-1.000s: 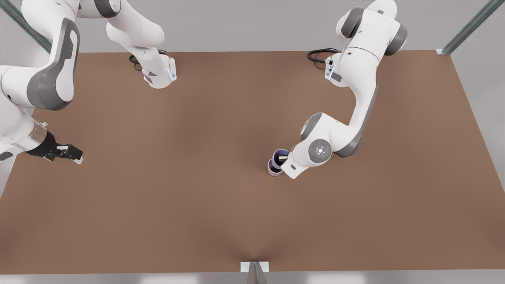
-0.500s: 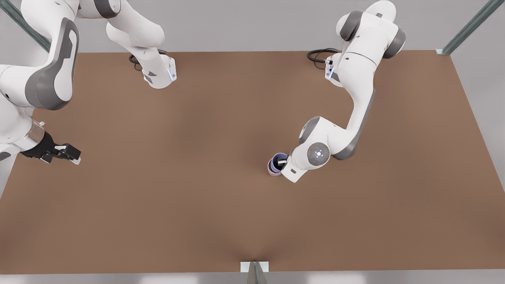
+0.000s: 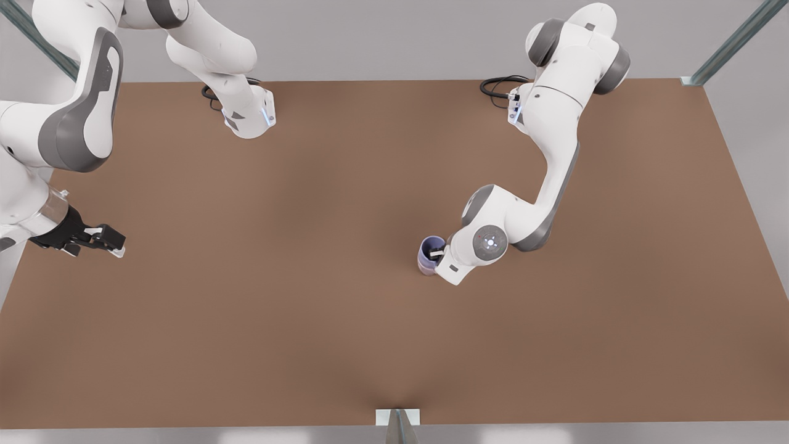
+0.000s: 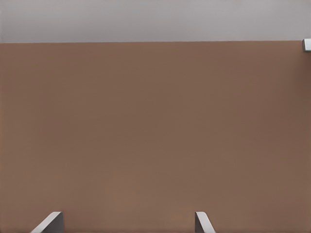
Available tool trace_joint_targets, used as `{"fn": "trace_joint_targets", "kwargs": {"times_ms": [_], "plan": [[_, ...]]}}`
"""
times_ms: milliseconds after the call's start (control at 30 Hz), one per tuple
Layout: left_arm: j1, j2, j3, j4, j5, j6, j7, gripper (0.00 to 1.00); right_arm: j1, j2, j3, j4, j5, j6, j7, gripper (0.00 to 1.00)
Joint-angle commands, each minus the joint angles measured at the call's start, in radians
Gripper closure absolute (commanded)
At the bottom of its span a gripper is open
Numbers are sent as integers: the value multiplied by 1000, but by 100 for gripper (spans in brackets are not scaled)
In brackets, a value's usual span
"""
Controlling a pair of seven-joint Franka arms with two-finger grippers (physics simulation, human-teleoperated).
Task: Stack the cups, with the pink cup at the bottom and the purple cup at the top
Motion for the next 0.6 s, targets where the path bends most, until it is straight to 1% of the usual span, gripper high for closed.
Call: {"fn": "trace_joint_targets", "kwargs": {"times_ms": [0, 67, 267, 300, 333, 400, 567], "plan": [[0, -2, 0, 1, 1, -4, -20, 51, -2, -1, 0, 0, 1, 4, -17, 0], [0, -2, 0, 1, 1, -5, -18, 47, -2, -1, 0, 2, 1, 4, -16, 0], [0, -4, 0, 4, 0, -4, -18, 45, -2, 0, 0, 0, 3, 7, -16, 0], [2, -5, 0, 5, 0, -4, -18, 41, -2, 0, 0, 0, 3, 7, -16, 0], [0, -7, 0, 5, 1, -4, -18, 30, -2, 0, -1, 0, 3, 7, -16, 0], [0, -10, 0, 7, 1, -5, -18, 19, -2, 0, 0, 0, 3, 7, -16, 0], [0, -13, 0, 8, 0, -5, -21, 17, -3, -1, 0, 0, 3, 7, -16, 0]]}}
